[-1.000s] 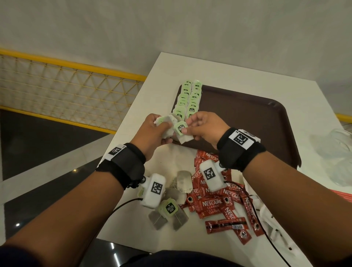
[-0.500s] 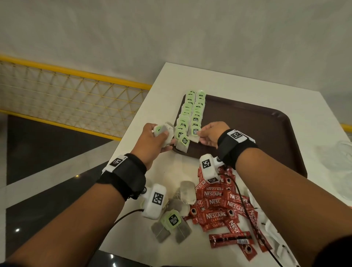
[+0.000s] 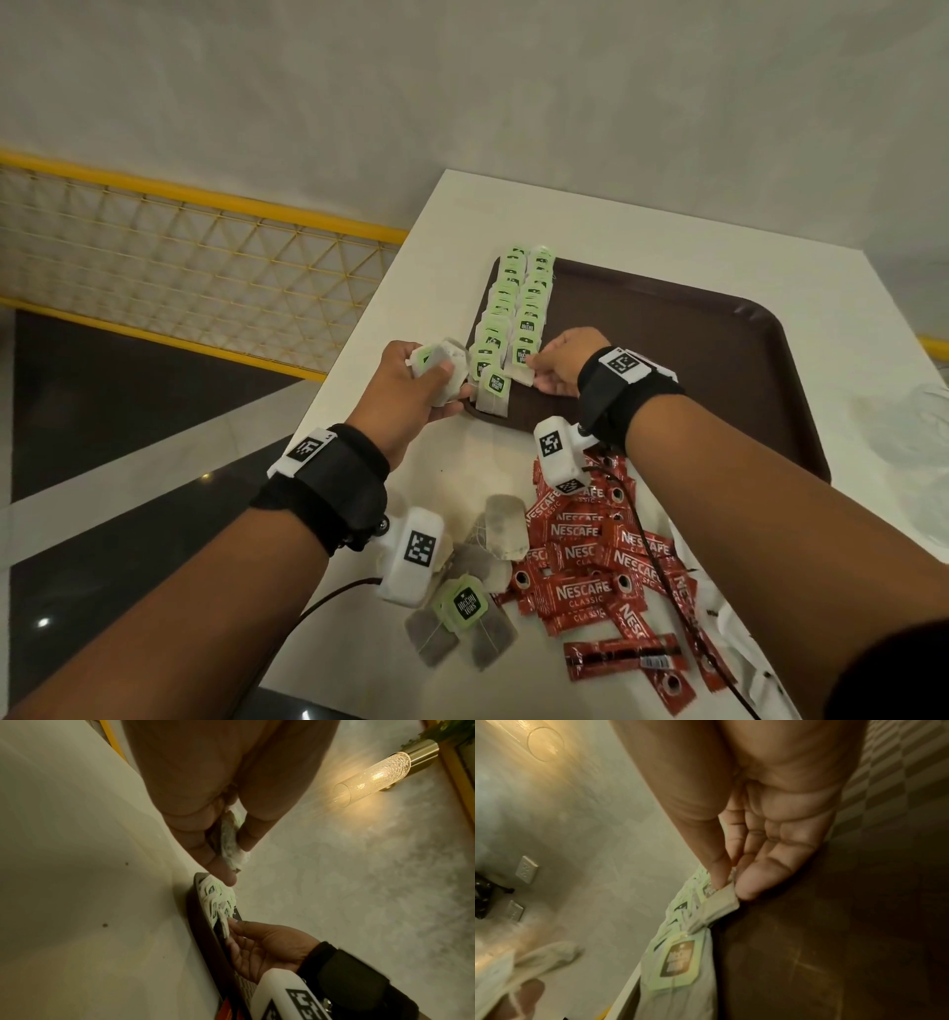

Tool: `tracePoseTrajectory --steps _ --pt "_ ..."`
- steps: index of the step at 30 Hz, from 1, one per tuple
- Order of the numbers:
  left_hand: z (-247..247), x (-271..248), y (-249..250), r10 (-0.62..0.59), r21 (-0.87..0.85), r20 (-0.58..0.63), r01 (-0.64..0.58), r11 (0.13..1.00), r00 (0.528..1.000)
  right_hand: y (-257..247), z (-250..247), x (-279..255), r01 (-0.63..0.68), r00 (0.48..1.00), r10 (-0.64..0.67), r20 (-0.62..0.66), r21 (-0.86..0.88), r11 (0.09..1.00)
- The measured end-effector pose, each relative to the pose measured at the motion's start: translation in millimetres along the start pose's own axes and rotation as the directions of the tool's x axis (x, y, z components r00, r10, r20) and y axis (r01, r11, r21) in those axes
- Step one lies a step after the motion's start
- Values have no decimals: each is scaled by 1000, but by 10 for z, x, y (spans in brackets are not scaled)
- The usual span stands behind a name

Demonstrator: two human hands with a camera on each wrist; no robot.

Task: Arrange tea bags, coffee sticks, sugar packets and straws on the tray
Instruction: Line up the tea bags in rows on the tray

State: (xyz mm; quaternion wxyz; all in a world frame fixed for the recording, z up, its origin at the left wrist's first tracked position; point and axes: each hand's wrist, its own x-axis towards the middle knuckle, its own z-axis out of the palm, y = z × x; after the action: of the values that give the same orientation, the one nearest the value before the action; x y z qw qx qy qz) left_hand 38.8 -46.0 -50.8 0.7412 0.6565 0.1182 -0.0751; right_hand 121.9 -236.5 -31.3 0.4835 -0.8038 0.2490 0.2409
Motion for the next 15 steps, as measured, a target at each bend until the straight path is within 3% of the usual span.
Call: tracePoseTrajectory --steps 4,6,8,11,15 --pt "30 3 26 5 -23 29 -5 1000 1000 6 -30 -26 141 989 -147 -25 -169 975" --pt "60 13 41 13 -60 41 -11 998 999 27 -26 -65 295 954 -299 -25 -103 950" --pt "108 18 57 35 -70 38 -32 997 999 27 -5 -155 404 913 -402 73 -7 915" --pt "192 35 89 53 -77 23 -51 996 998 16 50 -253 435 878 -442 181 81 897" --pt "256 11 132 54 -39 94 -50 998 994 -4 45 -320 362 895 -415 162 280 889"
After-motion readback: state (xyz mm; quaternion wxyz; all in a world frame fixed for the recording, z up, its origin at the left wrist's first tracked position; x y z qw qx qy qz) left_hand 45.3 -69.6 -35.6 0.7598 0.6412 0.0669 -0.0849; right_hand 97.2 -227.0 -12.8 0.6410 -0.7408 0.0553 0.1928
